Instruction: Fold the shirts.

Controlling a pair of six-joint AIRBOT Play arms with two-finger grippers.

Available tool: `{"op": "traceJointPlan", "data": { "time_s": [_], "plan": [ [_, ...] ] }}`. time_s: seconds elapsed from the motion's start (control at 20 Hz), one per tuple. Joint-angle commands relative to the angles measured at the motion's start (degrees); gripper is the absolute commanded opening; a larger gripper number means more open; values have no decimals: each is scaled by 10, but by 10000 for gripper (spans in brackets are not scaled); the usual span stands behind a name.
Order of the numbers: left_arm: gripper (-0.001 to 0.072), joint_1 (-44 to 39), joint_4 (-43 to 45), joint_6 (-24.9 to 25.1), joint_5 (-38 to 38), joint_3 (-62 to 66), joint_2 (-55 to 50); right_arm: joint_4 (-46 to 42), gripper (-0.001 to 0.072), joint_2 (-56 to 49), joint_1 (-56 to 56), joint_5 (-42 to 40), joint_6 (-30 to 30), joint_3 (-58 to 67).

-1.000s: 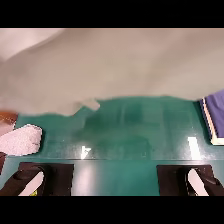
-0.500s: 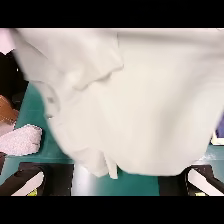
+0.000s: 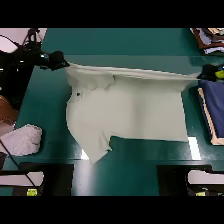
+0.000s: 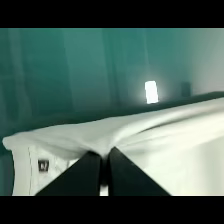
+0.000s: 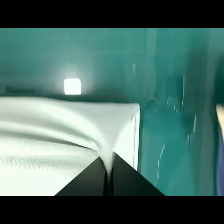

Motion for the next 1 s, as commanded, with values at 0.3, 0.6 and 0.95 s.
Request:
{"op": "traceJointPlan", "data": {
  "time_s": [0.3, 0.6, 0.95],
  "plan": [
    [27, 1, 36, 43, 29, -3, -52, -2, 16, -113, 61, -40, 14, 91],
    [28, 1, 76, 42, -36, -95, -51, -2, 16, -109, 70, -11, 13, -33],
    [418, 1, 78, 23, -52, -138, -50, 0, 29, -76, 82, -30, 13, -88]
  ]
}}
